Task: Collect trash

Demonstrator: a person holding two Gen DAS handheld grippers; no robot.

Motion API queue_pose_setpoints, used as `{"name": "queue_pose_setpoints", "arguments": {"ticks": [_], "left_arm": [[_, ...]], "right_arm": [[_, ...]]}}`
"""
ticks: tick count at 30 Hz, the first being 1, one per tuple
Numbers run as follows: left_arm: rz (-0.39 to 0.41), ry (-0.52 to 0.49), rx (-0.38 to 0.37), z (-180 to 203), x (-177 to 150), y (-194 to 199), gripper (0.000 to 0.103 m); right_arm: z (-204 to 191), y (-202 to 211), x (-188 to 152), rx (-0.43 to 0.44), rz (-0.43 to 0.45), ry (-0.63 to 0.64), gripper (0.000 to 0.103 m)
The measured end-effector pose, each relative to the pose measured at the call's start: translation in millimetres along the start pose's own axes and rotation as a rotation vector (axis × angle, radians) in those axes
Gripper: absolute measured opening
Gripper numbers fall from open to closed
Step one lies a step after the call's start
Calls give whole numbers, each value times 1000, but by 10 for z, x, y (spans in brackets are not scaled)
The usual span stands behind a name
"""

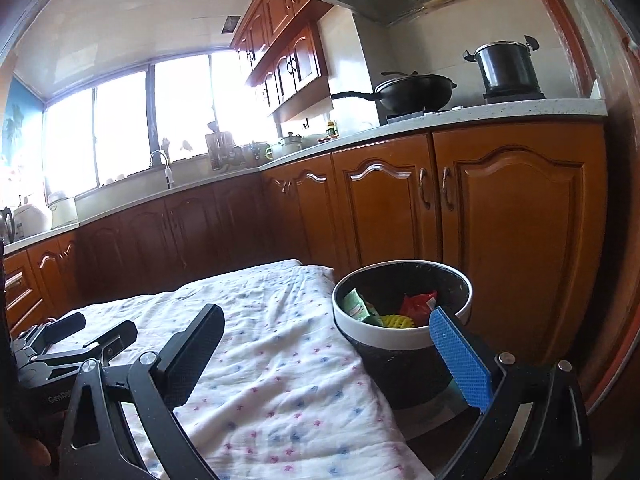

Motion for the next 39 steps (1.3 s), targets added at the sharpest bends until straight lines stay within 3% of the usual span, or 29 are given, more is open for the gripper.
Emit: {"name": "queue_pose_setpoints", "arguments": {"ticks": [39], "left_arm": [[6, 2, -2, -18, 9, 16, 103]], "right_arm": [[-46, -22, -14, 9, -5, 3, 103]]}}
Point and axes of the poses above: each gripper's, at about its wrist camera, not at the fingertips, and y roughly against the way its jaws point, z to its right, x to its top, the point moved 9 cm from there along -y, roughly the way its jaws point, and after that the axes turned 11 degrees about x, right-handed, at the moved point
